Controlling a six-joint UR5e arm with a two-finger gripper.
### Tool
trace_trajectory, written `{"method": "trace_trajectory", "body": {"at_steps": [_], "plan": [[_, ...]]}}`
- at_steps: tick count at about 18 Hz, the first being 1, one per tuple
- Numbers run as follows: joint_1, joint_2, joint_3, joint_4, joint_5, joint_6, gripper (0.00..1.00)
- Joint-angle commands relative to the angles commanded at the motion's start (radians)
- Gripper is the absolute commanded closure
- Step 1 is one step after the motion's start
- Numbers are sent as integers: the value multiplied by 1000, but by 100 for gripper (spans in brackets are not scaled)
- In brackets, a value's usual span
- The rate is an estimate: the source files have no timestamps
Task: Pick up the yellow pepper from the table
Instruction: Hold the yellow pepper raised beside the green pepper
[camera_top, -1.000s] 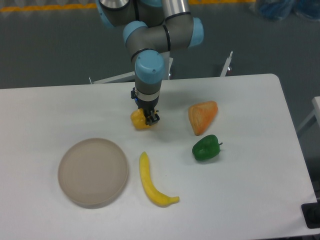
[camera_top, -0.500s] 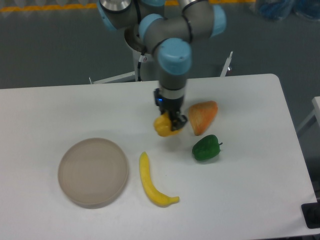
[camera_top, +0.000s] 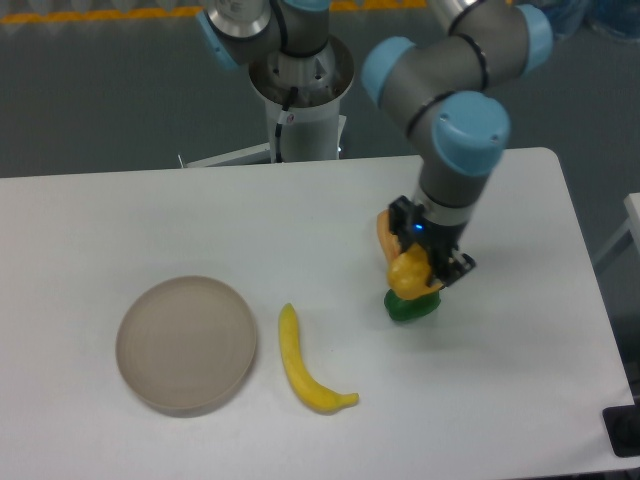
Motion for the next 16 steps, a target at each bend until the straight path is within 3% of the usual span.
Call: {"method": "trace_trajectory", "body": {"at_steps": [5,9,16], "plan": [[-2,-19,26,5,-3,-14,66],[3,-37,34,38,-3,-7,74],[6,-29,32,37,-53,0,76]]}}
